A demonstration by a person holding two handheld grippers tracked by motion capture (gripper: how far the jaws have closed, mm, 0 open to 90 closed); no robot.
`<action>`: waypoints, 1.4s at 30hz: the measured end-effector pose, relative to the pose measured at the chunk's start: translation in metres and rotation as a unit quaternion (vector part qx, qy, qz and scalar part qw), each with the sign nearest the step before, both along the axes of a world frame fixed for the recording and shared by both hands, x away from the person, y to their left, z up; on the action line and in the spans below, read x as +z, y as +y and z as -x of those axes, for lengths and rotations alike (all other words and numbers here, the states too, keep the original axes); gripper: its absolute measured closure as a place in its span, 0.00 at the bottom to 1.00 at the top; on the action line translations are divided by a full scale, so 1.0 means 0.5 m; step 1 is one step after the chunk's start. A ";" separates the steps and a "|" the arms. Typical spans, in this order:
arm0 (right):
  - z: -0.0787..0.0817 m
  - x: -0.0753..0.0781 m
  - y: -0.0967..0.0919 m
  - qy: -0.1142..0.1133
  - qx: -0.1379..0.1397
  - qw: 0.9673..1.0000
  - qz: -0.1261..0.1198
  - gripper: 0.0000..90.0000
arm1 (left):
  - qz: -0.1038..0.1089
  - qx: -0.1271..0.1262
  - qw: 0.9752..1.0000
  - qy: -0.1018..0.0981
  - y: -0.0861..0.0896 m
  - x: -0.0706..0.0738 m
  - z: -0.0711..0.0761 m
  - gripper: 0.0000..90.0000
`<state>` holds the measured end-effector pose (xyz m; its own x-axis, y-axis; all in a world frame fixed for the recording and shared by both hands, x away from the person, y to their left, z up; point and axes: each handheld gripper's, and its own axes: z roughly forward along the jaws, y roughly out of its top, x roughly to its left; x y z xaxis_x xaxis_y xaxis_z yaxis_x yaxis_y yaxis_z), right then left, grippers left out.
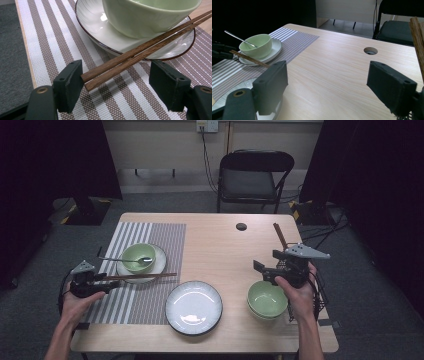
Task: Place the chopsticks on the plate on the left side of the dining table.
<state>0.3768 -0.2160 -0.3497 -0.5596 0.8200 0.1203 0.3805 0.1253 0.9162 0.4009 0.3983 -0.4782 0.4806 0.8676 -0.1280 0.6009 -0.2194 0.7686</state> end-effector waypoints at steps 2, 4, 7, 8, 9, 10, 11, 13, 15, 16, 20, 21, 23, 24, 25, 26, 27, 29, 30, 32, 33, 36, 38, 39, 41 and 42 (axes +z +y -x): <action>0.000 -0.001 0.000 0.002 -0.002 1.000 -0.001 0.18 | 0.000 0.001 1.000 0.000 -0.001 0.000 -0.001 0.30; -0.001 -0.001 0.002 0.001 0.000 1.000 0.001 0.18 | 0.000 0.002 1.000 -0.002 -0.001 0.001 -0.001 0.30; -0.001 -0.001 0.002 0.000 0.002 1.000 0.001 0.18 | 0.003 0.006 1.000 -0.002 0.000 0.001 0.000 0.30; 0.000 -0.001 0.002 0.001 0.000 1.000 0.001 0.18 | 0.004 0.006 1.000 -0.003 0.001 0.001 0.000 0.30; 0.000 -0.001 0.001 0.001 0.000 1.000 0.001 0.18 | 0.005 0.007 1.000 -0.004 0.001 0.001 0.000 0.30; 0.000 0.000 0.000 0.001 -0.001 1.000 0.001 0.18 | 0.003 0.007 1.000 -0.004 0.002 0.001 0.000 0.30; -0.001 -0.001 0.000 0.000 0.000 1.000 -0.001 0.18 | 0.004 0.007 1.000 -0.004 0.003 0.002 0.000 0.30; -0.001 0.000 0.000 0.000 0.000 1.000 0.000 0.18 | 0.004 0.009 1.000 -0.004 0.003 0.003 0.000 0.30; -0.002 -0.001 0.001 0.000 0.001 1.000 0.000 0.18 | 0.005 0.011 1.000 -0.008 0.004 0.004 0.000 0.30; -0.002 -0.001 0.001 0.001 0.001 1.000 0.001 0.18 | 0.007 0.013 1.000 -0.009 0.005 0.004 0.000 0.30; -0.004 -0.002 0.001 0.001 0.002 1.000 0.001 0.18 | 0.016 0.017 1.000 -0.015 0.010 0.013 0.001 0.29; -0.005 -0.002 0.000 0.001 0.002 1.000 0.000 0.18 | 0.020 0.019 0.999 -0.017 0.012 0.015 0.001 0.29; -0.005 -0.003 -0.001 0.002 0.000 1.000 0.001 0.18 | 0.033 0.020 0.999 -0.018 0.014 0.021 0.001 0.28; -0.005 -0.004 -0.002 0.003 -0.001 1.000 0.000 0.18 | 0.038 0.020 0.999 -0.019 0.015 0.022 0.001 0.28; -0.005 -0.004 -0.003 0.004 -0.002 1.000 0.000 0.18 | 0.040 0.020 0.999 -0.021 0.015 0.025 0.002 0.27; -0.005 -0.006 -0.004 0.005 -0.002 1.000 0.001 0.18 | 0.038 0.018 0.999 -0.023 0.016 0.028 0.002 0.27; -0.006 -0.007 -0.005 0.005 -0.002 1.000 0.001 0.18 | 0.045 0.017 0.999 -0.023 0.016 0.030 0.002 0.26; -0.006 -0.007 -0.005 0.005 -0.003 1.000 0.001 0.18 | 0.050 0.015 0.998 -0.027 0.017 0.037 0.004 0.25; -0.006 -0.007 -0.005 0.005 -0.003 1.000 0.001 0.18 | 0.050 0.015 0.998 -0.030 0.017 0.041 0.006 0.25; -0.006 -0.008 -0.004 0.006 -0.002 1.000 0.002 0.18 | 0.052 0.015 0.998 -0.034 0.016 0.047 0.008 0.25; -0.006 -0.008 -0.004 0.006 -0.004 1.000 0.003 0.18 | 0.051 0.014 0.998 -0.038 0.016 0.050 0.010 0.25; -0.006 -0.010 -0.002 0.007 -0.003 1.000 0.005 0.18 | 0.041 0.006 0.998 -0.036 0.015 0.055 0.017 0.24; -0.007 -0.010 0.000 0.008 -0.004 1.000 0.006 0.18 | 0.040 0.010 0.998 -0.037 0.018 0.059 0.025 0.24; -0.006 -0.010 0.001 0.007 -0.003 1.000 0.006 0.18 | 0.039 0.014 0.998 -0.040 0.020 0.062 0.030 0.23; -0.004 -0.009 0.003 0.007 -0.003 1.000 0.008 0.18 | 0.028 0.014 0.999 -0.042 0.022 0.063 0.043 0.23; -0.003 -0.009 0.004 0.006 -0.003 1.000 0.009 0.18 | 0.026 0.016 0.999 -0.041 0.023 0.064 0.048 0.23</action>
<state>0.3783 -0.2141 -0.3542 -0.5537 0.8252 0.1115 0.3923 0.1404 0.9090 0.3771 0.4099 -0.4462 0.4641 0.8756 -0.1340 0.5409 -0.1603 0.8257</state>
